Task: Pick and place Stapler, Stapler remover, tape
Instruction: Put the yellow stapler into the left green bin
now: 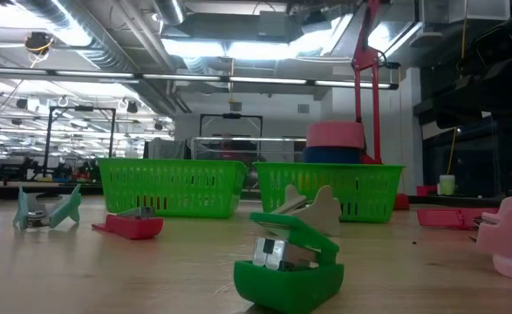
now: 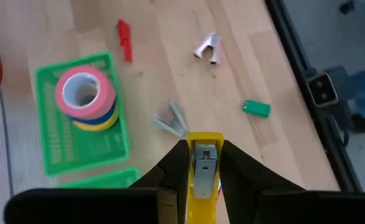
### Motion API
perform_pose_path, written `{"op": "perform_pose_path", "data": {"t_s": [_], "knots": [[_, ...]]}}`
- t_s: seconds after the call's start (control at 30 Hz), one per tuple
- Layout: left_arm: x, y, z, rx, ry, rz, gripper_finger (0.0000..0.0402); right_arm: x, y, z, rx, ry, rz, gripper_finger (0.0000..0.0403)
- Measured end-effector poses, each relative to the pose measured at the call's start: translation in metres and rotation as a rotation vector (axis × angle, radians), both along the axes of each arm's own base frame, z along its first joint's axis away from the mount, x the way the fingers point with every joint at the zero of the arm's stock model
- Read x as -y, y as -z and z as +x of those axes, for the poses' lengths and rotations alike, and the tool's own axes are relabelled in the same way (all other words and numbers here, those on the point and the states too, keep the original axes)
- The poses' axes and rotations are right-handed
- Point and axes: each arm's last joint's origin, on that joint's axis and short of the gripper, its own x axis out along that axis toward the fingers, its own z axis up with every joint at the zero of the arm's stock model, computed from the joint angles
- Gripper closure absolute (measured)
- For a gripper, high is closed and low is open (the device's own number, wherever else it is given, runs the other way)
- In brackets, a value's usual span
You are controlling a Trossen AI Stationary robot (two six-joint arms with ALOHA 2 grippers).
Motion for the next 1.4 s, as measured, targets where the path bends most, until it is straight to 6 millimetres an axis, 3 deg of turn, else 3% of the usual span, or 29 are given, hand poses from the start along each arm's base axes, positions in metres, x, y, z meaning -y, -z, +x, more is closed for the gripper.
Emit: {"op": "perform_pose_path", "data": {"t_s": [0.33, 0.8, 1.1, 1.4], "knots": [[-0.032, 0.002, 0.006, -0.045, -0.260, -0.041, 0.0338, 0.000, 0.000, 0.000, 0.000, 0.000, 0.000, 0.0331], [-0.079, 0.009, 0.014, -0.080, -0.342, 0.002, 0.0335, 0.000, 0.000, 0.000, 0.000, 0.000, 0.000, 0.0331], [-0.081, 0.071, 0.015, -0.108, -0.308, 0.078, 0.0335, 0.000, 0.000, 0.000, 0.000, 0.000, 0.000, 0.0331], [-0.103, 0.137, -0.004, -0.230, -0.338, 0.125, 0.0334, 0.000, 0.000, 0.000, 0.000, 0.000, 0.000, 0.0331]]}}
